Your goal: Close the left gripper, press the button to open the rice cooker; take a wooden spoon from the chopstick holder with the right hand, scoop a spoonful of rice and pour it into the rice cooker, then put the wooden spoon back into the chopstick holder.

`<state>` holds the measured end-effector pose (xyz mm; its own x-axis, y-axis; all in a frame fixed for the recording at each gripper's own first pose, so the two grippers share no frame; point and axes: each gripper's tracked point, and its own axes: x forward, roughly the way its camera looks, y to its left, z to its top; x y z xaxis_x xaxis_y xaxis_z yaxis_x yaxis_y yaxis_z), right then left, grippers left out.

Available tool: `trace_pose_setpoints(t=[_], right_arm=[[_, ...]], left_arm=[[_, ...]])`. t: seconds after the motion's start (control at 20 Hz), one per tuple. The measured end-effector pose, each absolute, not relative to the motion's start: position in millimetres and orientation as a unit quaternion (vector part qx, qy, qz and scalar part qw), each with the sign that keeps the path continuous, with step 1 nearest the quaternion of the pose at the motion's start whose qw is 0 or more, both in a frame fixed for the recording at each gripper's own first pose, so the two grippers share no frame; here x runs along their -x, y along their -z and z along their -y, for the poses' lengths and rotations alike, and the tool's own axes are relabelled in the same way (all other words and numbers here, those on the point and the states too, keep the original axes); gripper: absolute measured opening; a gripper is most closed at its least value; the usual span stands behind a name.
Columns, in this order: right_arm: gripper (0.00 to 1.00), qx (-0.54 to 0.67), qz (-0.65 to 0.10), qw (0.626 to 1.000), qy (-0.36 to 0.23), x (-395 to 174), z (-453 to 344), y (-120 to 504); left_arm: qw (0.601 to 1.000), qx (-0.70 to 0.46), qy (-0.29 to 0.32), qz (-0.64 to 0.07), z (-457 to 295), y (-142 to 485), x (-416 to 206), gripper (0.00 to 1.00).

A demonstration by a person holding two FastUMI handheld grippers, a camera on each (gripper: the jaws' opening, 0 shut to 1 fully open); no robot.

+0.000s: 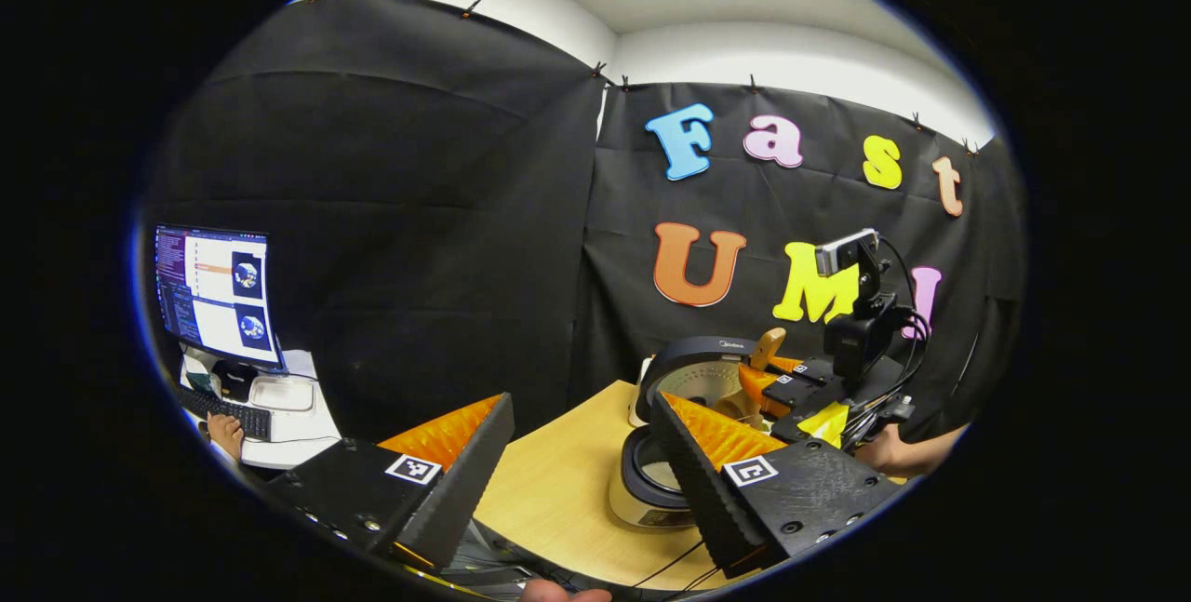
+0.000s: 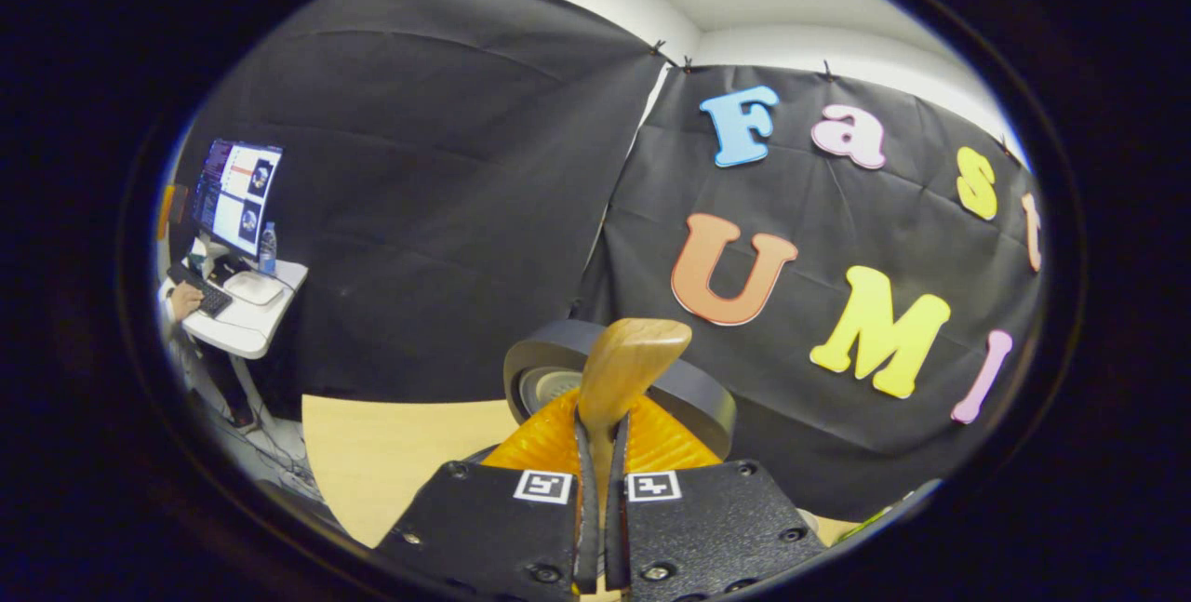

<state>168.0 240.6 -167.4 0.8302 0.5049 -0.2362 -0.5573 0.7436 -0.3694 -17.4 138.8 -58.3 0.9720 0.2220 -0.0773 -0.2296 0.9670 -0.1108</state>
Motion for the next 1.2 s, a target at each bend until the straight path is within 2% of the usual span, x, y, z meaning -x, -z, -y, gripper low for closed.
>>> trace_pose_setpoints(t=[0.3,0.6,0.8,1.2], right_arm=[[0.08,0.102,-0.076,0.955,-0.270,-153,-204,116],[0.08,-0.038,-0.091,0.968,-0.232,-142,-125,64],[0.07,-0.123,-0.084,0.973,-0.175,-143,-33,38],[0.08,-0.156,-0.065,0.986,0.012,-129,195,38]], left_arm=[[0.995,0.053,-0.084,-0.031,-112,57,3,0.95],[0.998,0.037,-0.040,-0.032,-67,53,-21,0.95],[0.999,0.036,0.001,-0.027,-26,49,-40,0.95],[0.997,0.022,0.062,-0.035,59,58,-68,0.95]])
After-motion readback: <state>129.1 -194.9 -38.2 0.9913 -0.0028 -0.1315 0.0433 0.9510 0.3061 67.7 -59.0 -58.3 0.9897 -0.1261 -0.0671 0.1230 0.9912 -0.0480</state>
